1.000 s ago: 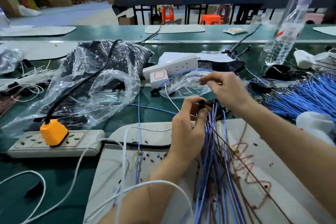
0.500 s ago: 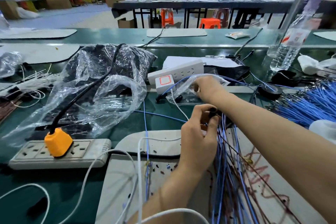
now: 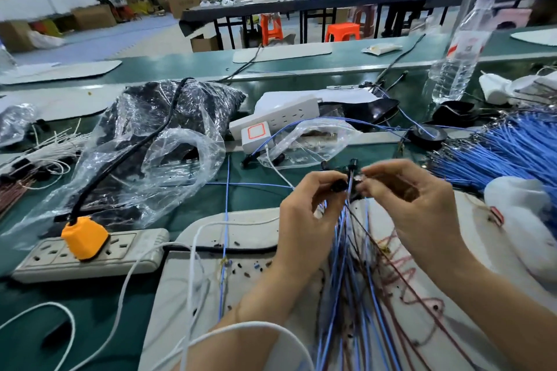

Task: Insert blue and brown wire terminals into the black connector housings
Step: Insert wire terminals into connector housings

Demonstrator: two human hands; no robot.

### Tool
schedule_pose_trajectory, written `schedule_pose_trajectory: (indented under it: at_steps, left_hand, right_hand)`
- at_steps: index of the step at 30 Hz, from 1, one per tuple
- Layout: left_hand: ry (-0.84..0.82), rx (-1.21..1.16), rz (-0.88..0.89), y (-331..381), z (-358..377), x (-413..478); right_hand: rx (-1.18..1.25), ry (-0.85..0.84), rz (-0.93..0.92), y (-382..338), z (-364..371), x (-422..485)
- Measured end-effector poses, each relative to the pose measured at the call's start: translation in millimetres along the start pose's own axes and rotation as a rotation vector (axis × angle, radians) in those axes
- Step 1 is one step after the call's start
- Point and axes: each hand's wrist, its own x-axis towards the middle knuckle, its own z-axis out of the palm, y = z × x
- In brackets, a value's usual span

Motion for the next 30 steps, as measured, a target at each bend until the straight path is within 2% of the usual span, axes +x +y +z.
schedule_pose_trajectory:
  at_steps: [6,11,18,24,30]
  left_hand:
    - [-0.032,0.049,-0.033,2.0,6.6,-3.9]
    - [-0.071,0.07,-0.029,6.7,9.6,-6.2]
    - [-0.092,0.214,0.062,10.7,7.1,-5.3]
    - [-0.17,0.308,0.134,11.2,2.5,-1.5]
    - [-0.197,0.182,0.0,14.4,1.3,-0.2]
  right_hand:
    - [-0.018,-0.026,-0.079,-10.7,-12.2,-17.1]
    - [-0.187,-0.036,-0.243,-10.0,-10.1,-21.8]
    - [-0.303,-0.012,-0.264,-6.9,-12.1,-19.1]
    - [-0.214,-0.156,-0.04,-4.2,-24.4,-5.7]
    - [0.044,-0.169,0.11,-3.9,-24.2,-1.9]
